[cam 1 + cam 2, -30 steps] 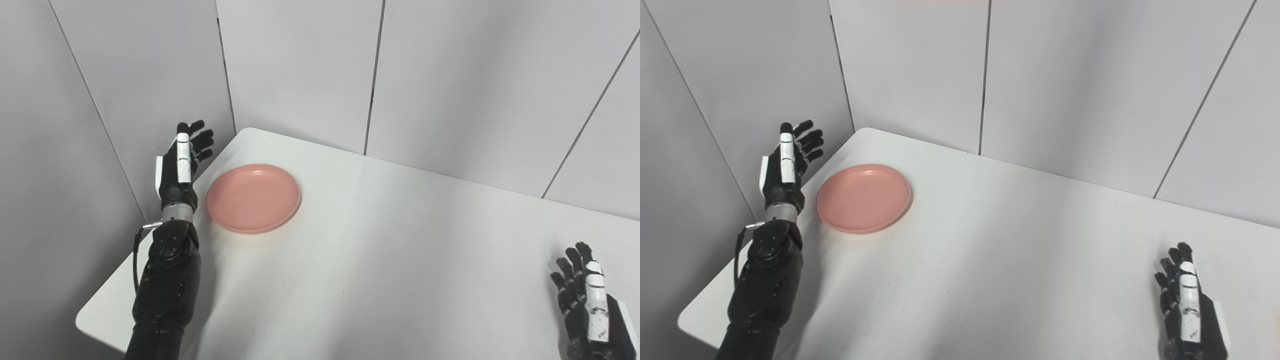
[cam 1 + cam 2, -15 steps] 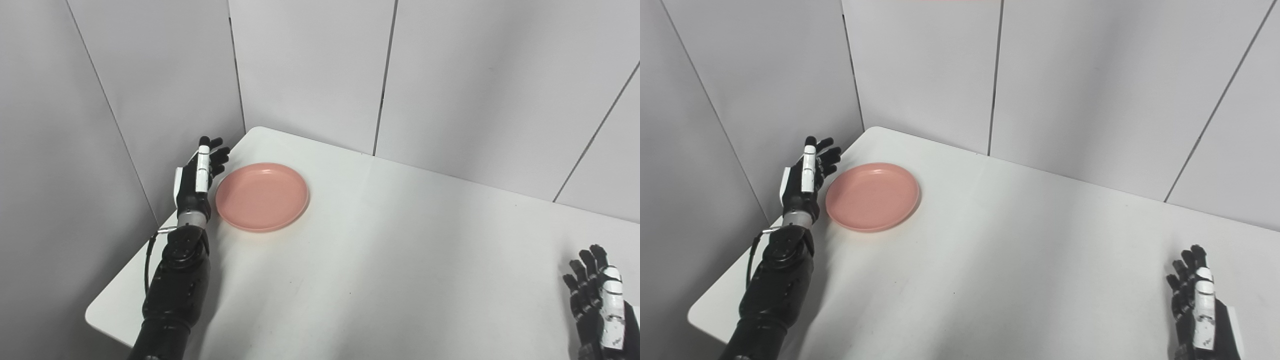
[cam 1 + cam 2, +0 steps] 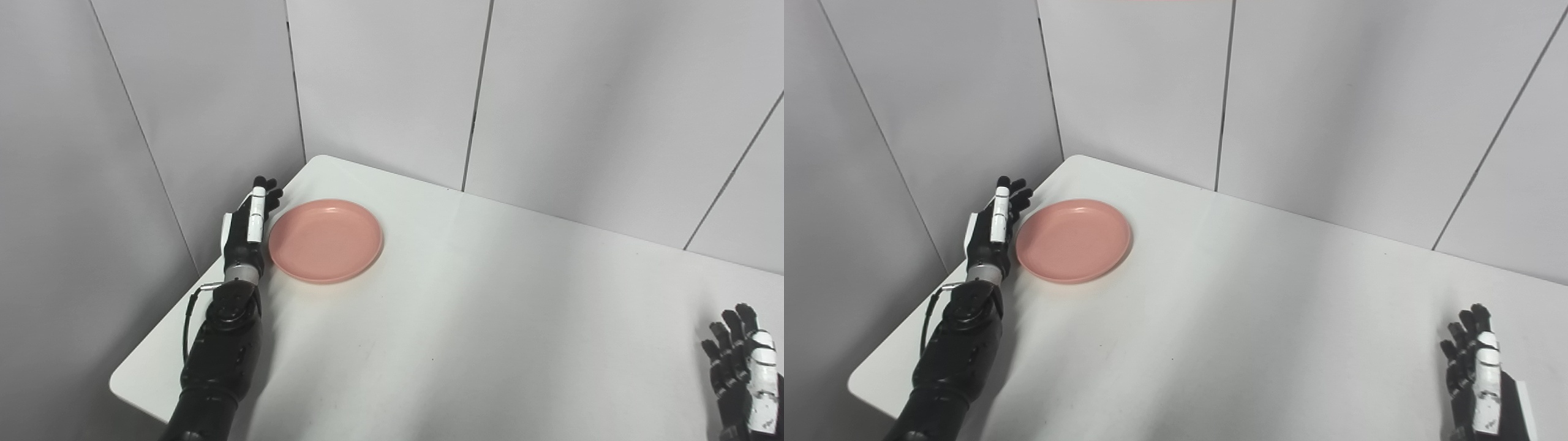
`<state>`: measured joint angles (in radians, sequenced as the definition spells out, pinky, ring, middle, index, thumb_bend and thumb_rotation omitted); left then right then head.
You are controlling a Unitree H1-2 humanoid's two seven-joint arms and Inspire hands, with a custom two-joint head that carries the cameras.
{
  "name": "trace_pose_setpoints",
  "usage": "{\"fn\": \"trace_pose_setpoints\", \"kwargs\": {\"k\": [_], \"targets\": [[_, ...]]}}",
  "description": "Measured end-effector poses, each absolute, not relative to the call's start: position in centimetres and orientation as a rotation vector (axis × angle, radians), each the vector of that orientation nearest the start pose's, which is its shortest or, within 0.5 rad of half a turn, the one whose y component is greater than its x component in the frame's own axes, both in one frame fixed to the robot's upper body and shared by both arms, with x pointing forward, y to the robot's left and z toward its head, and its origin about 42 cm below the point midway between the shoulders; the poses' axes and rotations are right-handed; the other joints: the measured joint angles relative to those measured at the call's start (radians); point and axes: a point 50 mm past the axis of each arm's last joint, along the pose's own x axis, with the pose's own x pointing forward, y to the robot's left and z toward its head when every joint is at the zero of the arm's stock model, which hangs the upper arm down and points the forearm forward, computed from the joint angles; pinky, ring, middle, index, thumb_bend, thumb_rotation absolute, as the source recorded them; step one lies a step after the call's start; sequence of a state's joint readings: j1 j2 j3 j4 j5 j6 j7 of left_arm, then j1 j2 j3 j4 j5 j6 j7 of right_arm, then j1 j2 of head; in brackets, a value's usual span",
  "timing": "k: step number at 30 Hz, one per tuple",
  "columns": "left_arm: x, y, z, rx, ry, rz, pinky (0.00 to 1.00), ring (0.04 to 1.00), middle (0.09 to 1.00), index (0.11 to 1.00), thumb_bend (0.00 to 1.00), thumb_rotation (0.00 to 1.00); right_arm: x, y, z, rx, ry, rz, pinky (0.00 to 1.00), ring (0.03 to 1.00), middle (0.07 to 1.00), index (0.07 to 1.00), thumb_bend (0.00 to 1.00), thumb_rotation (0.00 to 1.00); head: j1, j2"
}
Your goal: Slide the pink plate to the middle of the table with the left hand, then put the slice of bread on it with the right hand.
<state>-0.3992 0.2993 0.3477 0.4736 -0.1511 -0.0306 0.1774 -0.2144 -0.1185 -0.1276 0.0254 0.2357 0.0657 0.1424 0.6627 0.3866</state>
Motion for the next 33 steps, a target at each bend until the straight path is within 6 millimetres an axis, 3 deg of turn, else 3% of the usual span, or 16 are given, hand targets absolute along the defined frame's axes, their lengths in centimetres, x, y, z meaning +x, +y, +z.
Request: {"fn": "trace_pose_setpoints", "kwargs": {"k": [5, 10, 19, 33], "targets": [[39.41, 40.36, 14.09, 0.0, -0.033, 0.517, 0.98, 0.882, 0.82, 0.787, 0.72, 1.0, 35.08, -26.19, 15.69, 0.124, -0.145, 0.08, 1.0, 0.996, 1.0, 1.0, 0.58, 0.99, -0.003, 0.0], [39.38, 40.71, 14.11, -0.062, -0.041, 0.516, 0.85, 0.843, 0.786, 0.749, 0.75, 1.0, 35.08, -26.22, 15.7, 0.125, -0.146, 0.079, 1.0, 0.999, 1.0, 1.0, 0.58, 0.98, -0.008, 0.003], [39.37, 40.75, 14.06, -0.184, -0.06, 0.493, 0.76, 0.803, 0.78, 0.76, 0.77, 1.0, 35.09, -26.24, 15.72, 0.125, -0.146, 0.081, 1.0, 0.999, 1.0, 1.0, 0.57, 1.0, -0.009, 0.009], [39.66, 40.22, 14.03, -0.21, -0.065, 0.418, 0.68, 0.754, 0.766, 0.746, 0.73, 1.0, 35.1, -26.3, 15.75, 0.127, -0.147, 0.08, 1.0, 0.997, 1.0, 1.0, 0.58, 0.98, -0.018, 0.015]]}}
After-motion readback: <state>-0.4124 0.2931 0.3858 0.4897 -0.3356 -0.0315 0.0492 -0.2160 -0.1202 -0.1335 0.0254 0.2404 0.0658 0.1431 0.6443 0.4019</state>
